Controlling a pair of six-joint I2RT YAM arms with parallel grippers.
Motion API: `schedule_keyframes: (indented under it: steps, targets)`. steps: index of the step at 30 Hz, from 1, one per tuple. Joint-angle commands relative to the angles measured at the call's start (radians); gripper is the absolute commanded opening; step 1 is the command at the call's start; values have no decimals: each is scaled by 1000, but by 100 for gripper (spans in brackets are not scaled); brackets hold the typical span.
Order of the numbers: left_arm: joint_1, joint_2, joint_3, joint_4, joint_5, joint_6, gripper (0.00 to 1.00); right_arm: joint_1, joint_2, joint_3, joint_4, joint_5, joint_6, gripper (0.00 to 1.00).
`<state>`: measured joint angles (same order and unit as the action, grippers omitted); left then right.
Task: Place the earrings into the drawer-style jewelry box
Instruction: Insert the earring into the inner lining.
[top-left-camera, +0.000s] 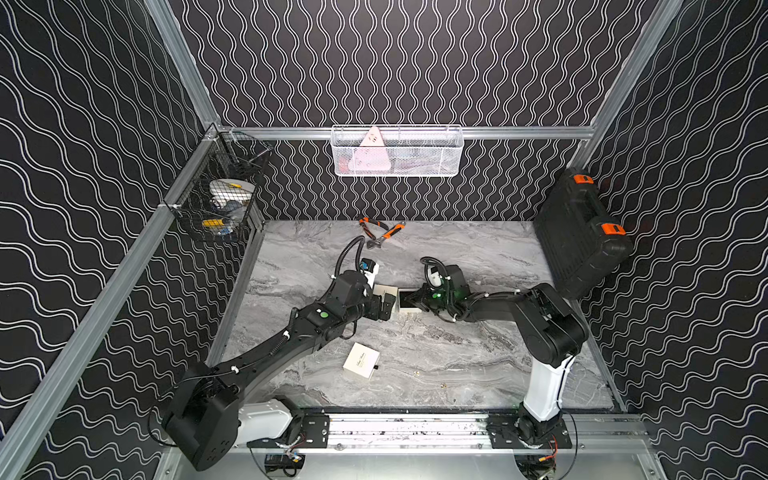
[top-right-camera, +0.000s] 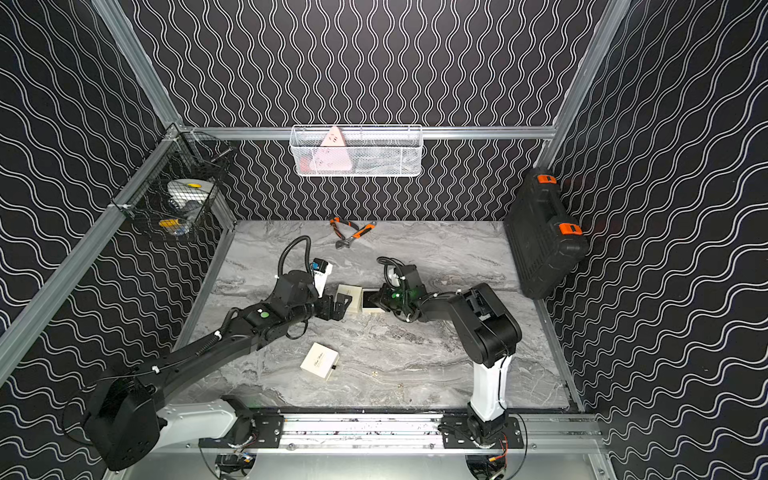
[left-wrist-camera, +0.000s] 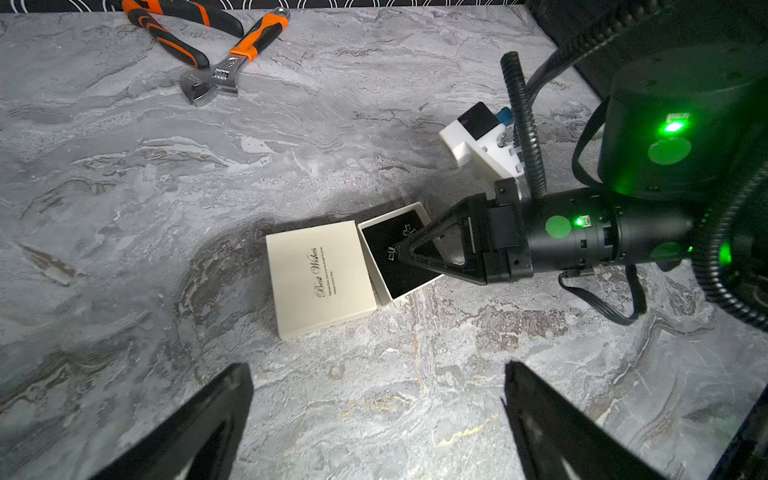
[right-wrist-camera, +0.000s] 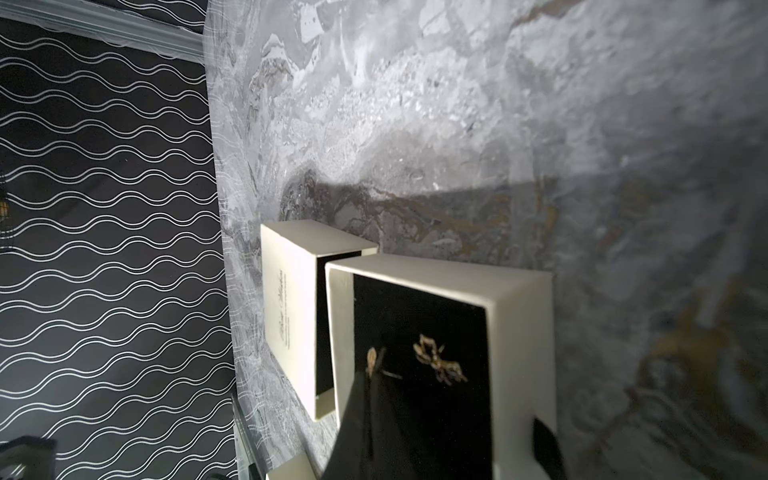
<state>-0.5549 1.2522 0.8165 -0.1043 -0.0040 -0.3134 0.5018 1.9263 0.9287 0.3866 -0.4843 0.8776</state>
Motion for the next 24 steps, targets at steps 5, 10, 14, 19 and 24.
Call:
schedule_keyframes:
  steps: [5, 10, 14, 19, 24]
  targets:
    - [2, -8, -4, 25, 4, 13, 99, 1, 8, 23, -50, 18, -28, 0]
    - [2, -14, -6, 26, 4, 16, 99, 1, 15, 46, -102, 35, -57, 0]
    - [3, -15, -6, 28, 5, 17, 99, 3, 20, 70, -155, 52, -86, 0]
    - [3, -17, -7, 29, 4, 22, 99, 7, 32, 113, -249, 83, -113, 0]
    - [2, -24, -8, 31, 4, 23, 99, 7, 56, 145, -321, 93, -104, 0]
